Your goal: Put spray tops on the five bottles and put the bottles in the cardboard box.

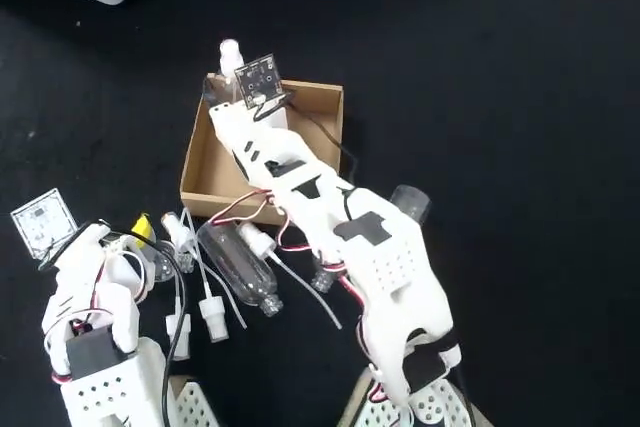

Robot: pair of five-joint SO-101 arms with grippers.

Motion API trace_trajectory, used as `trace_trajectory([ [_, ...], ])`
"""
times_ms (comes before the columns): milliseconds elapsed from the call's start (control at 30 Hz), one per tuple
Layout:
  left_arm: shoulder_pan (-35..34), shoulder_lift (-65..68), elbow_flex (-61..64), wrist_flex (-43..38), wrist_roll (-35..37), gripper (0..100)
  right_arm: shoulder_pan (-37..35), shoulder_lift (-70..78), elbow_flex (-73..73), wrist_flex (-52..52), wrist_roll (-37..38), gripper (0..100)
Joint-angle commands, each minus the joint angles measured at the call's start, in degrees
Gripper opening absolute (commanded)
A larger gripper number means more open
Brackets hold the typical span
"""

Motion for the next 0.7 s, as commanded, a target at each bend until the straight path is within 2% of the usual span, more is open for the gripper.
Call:
trace_trajectory([
  [0, 0.0, -0.5, -0.9, -1.4, -0.4, 25, 0.9, -5.4, 1.6, 0.6, 0.0, 28.0],
  [667, 0.0, -0.5, -0.9, -1.4, -0.4, 25, -1.0, -14.4, 12.0, 0.6, 0.0, 28.0],
])
